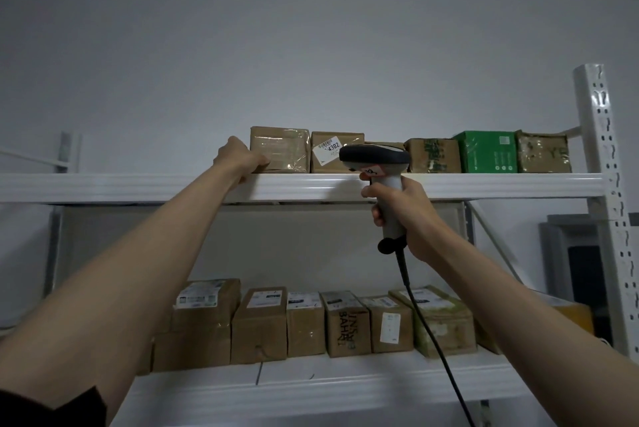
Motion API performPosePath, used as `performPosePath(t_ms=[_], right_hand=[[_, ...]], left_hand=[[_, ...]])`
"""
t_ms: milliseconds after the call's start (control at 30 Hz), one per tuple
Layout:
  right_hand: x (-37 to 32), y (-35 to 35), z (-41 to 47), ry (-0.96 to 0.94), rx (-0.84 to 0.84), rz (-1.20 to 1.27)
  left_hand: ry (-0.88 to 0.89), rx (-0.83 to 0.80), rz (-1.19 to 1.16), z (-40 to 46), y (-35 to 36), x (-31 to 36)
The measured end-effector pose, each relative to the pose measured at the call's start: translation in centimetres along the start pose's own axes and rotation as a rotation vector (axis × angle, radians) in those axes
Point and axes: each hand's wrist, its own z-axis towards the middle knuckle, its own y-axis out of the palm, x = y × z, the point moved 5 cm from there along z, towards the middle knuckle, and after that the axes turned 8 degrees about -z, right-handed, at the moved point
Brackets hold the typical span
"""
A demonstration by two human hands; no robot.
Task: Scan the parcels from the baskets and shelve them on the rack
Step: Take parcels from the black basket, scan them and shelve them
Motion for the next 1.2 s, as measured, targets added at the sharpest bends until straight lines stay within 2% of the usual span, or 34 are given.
performPosePath(t_ms=[167, 367, 433, 667, 900, 1133, 1200], right_hand=[[0.0, 0.5, -0.8, 0.008, -0.011, -0.012], [0.1, 0.2, -2.2, 0.043, -0.029, -0.042], [0.3, -0.2, -2.9, 0.057, -0.028, -0.030], [1.7, -3.6, -7.2, 0.144, -0.012, -0.067], [4.0, -12.2, -15.5, 0.343, 0.044, -0.043], [7.2, -22.8, -28.6, 0.576, 0.223, -0.092], [8.3, -25.6, -32.5, 0.637, 0.284, -0.103]], left_hand=[[0.045, 0.034, 0.142, -1.2, 0.3, -0.1], [0.238, 0.210, -0.076, -4.9, -0.4, 0.1], [0.289, 0.186, -0.112, -7.1, 0.3, 0.3], [0.307, -0.173, -0.118, -14.8, 7.3, -0.5], [0.257, -0.553, -0.064, -25.4, 17.0, -1.1], [0.240, -1.009, -0.048, -40.7, 26.3, -0.9], [0.222, -1.092, -0.067, -45.0, 28.8, -0.7]])
